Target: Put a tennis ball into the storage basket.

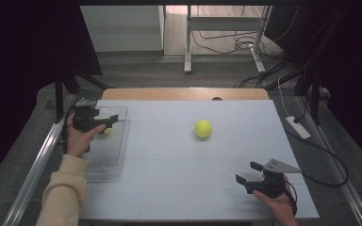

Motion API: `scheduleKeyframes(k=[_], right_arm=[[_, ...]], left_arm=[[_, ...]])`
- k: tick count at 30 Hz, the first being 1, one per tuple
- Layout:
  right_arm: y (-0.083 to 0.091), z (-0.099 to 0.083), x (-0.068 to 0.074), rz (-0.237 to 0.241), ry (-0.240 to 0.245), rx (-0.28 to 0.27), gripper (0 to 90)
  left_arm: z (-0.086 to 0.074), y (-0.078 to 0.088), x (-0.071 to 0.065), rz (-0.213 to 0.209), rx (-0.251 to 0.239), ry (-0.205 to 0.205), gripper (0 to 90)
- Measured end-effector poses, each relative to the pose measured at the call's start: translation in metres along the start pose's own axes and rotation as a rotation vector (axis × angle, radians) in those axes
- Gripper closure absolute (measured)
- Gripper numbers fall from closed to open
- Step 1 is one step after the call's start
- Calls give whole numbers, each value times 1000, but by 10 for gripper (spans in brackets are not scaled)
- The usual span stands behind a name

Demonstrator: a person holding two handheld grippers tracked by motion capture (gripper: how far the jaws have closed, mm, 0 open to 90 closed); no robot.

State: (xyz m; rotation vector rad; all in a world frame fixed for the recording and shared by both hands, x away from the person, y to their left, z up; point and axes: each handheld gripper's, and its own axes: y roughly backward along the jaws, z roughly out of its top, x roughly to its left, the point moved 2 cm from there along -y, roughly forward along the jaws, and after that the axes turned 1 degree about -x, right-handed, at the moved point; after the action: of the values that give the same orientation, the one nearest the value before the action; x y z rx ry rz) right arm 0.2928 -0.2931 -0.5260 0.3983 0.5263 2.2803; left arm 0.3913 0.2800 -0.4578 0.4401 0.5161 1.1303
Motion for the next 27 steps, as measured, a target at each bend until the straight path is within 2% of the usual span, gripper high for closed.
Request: scheduleKeyframes(k=[3, 12, 22, 27], right_arm=[[0, 0, 0, 0, -3, -1, 147], [-3, 1, -2, 1, -15, 1, 147], [-4, 1, -3, -1, -19, 1, 148], [-5, 1, -3, 1, -8, 5, 148]], left_arm=[[-2, 3, -5, -24, -18, 2, 138], [-11, 11, -22, -105, -54, -36, 142], [-15, 15, -36, -163, -67, -77, 144], [-15, 19, -52, -188, -80, -120, 144]])
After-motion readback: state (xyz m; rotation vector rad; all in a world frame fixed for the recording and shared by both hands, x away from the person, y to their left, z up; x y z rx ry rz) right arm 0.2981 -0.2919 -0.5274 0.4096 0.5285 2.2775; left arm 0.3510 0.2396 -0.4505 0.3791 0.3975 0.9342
